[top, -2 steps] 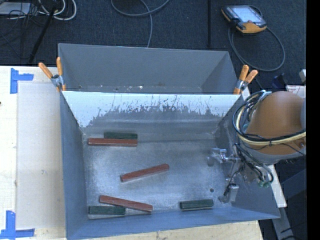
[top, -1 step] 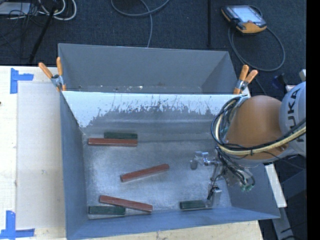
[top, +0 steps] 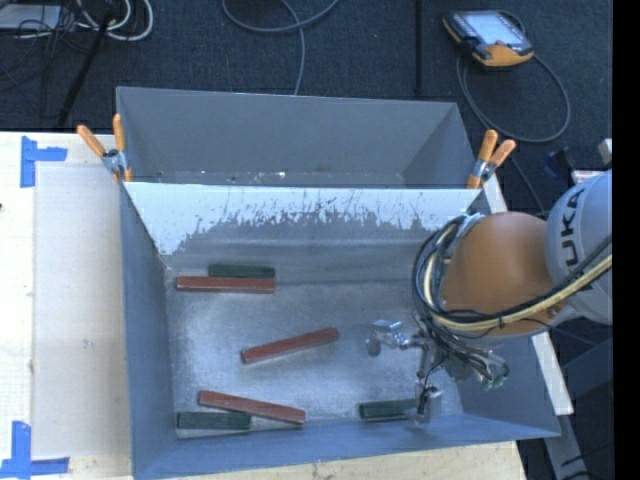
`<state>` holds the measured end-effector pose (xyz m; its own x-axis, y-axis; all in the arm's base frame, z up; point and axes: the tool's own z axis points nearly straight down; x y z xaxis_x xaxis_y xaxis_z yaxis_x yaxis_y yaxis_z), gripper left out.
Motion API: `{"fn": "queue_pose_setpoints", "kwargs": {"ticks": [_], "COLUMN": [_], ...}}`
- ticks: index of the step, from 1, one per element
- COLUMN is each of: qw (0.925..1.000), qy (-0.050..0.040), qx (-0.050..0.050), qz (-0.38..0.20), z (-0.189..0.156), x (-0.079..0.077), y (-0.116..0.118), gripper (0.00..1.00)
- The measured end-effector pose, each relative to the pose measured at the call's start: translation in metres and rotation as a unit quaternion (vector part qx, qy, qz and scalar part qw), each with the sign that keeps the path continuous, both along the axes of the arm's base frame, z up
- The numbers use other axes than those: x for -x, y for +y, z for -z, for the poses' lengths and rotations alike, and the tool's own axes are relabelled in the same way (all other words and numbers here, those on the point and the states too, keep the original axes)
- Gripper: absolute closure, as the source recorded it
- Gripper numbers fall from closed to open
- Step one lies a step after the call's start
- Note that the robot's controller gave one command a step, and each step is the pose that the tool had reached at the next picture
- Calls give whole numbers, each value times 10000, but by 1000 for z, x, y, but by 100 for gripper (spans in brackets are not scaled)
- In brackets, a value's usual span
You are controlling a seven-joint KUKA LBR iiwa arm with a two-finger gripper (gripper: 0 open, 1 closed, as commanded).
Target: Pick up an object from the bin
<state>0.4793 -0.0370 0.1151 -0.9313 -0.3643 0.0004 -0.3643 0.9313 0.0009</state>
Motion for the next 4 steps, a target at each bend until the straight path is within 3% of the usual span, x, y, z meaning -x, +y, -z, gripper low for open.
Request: {"fn": "queue_pose_setpoints", "kwargs": {"ticks": [1,2,3,4], "qw": [9991,9991,9975,9974], "qy": [-9,-10,-13,-10], "qx": [7,7,-1,1], "qz": [-428,-429,-712,-727], "z": [44,44,45,45], "x": [6,6,-13,-13], "y": [-5,-5,-57,-57], "gripper": [100,100,0,100]}}
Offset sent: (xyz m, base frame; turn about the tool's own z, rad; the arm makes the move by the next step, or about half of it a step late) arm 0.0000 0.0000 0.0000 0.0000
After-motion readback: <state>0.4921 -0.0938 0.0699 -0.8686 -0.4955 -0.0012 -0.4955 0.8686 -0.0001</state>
